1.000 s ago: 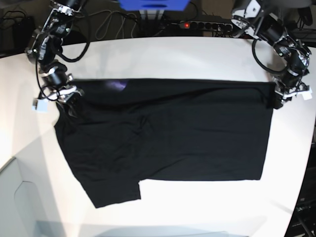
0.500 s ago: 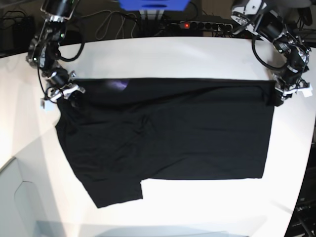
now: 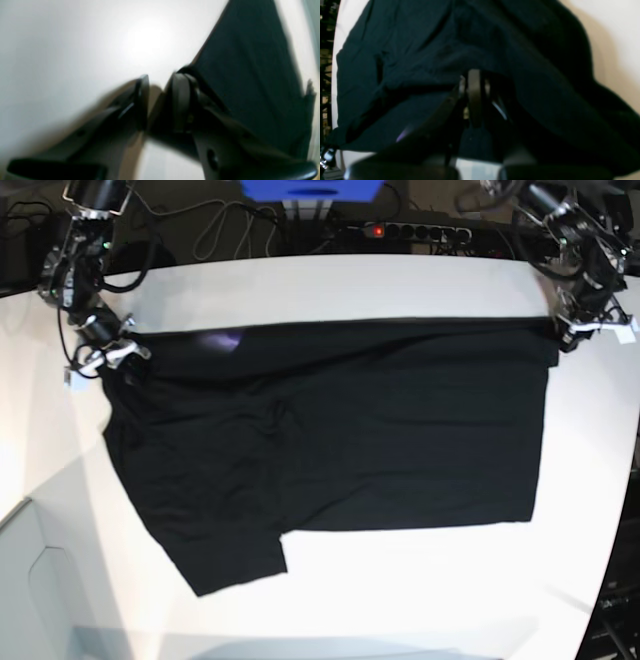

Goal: Fold the T-shirt properly
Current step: 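Pull the shirt edge with both grippers to straighten the fold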

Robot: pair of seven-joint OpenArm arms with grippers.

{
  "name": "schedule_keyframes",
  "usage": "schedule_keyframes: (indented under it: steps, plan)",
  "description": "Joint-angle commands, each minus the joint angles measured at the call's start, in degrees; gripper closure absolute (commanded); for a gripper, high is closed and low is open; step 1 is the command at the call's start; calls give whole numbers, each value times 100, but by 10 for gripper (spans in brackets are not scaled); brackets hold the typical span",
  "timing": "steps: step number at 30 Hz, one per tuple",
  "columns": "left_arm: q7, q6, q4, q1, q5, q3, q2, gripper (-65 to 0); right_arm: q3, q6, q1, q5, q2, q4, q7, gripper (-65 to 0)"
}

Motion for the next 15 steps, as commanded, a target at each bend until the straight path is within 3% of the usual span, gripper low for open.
schedule_keyframes:
  steps: [1, 6, 12, 15]
  plan:
    - [-123, -69, 320, 3, -187, 29, -75, -162, 61, -37, -158, -320, 113, 3, -208, 0]
    - [-123, -69, 1059, 320, -187, 20, 154, -162, 422, -37, -527, -320, 130, -15, -208, 0]
    - [-88, -69, 1217, 452, -187, -7, 233, -162, 395, -37, -843, -320, 130, 3, -208, 0]
    - [-79, -130, 1903, 812, -239, 11, 330, -161, 378, -37, -905, -320, 113, 3, -217, 0]
